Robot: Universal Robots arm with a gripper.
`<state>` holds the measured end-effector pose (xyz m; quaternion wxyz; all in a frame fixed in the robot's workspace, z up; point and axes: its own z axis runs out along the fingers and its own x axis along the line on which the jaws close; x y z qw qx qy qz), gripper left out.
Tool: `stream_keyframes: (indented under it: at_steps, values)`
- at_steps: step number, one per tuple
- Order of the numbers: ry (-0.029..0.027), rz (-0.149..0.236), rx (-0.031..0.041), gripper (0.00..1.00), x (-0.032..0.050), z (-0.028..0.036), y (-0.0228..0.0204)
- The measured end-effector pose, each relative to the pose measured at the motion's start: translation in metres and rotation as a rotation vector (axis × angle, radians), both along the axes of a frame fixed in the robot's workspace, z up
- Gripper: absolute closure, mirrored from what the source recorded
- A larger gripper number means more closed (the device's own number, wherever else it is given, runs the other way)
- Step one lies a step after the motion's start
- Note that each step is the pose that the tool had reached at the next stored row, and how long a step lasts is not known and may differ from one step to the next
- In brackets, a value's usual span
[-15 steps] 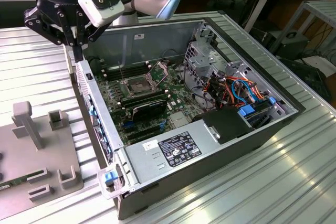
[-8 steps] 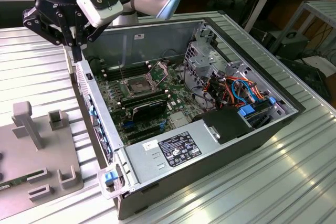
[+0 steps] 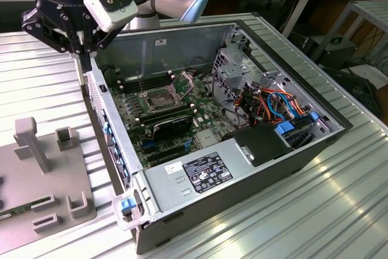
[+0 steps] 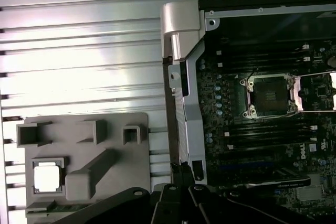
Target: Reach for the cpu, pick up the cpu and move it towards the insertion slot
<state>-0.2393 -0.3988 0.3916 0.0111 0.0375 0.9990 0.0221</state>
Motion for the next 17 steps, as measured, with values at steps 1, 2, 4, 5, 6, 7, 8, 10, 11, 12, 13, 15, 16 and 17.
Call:
stream_keyframes:
  at_steps: [1,2,4,5,6,7,8,10,11,12,13,15,16,17]
  values:
    - [0.0000,0.000,-0.0001,0.89,-0.0008,0.0000,0.0000]
    - [0.0001,0.000,0.0000,0.89,-0.0012,0.0000,0.0000]
    - [0.0000,0.000,0.0000,0.89,-0.0025,0.0000,0.0000]
    - [0.0000,0.000,0.0000,0.89,-0.0028,0.0000,0.0000]
    - [0.0001,0.000,0.0000,0.89,-0.0033,0.0000,0.0000]
    - [0.0000,0.000,0.0000,0.89,-0.0036,0.0000,0.0000]
    - [0.0001,0.000,0.0000,0.89,-0.0046,0.0000,0.0000]
    - [0.0000,0.000,0.0000,0.89,-0.0053,0.0000,0.0000]
    - [0.0001,0.000,0.0000,0.89,-0.0057,0.0000,0.0000]
    - [0.0000,0.000,0.0000,0.89,-0.0061,0.0000,0.0000]
    - [0.0001,0.000,0.0000,0.89,-0.0069,0.0000,0.0000]
    - [0.0001,0.000,-0.0001,0.89,-0.0077,0.0000,0.0000]
    - [0.0001,0.000,-0.0001,0.89,-0.0082,0.0000,0.0000]
    - [0.0001,0.000,0.0000,0.89,-0.0086,0.0000,0.0000]
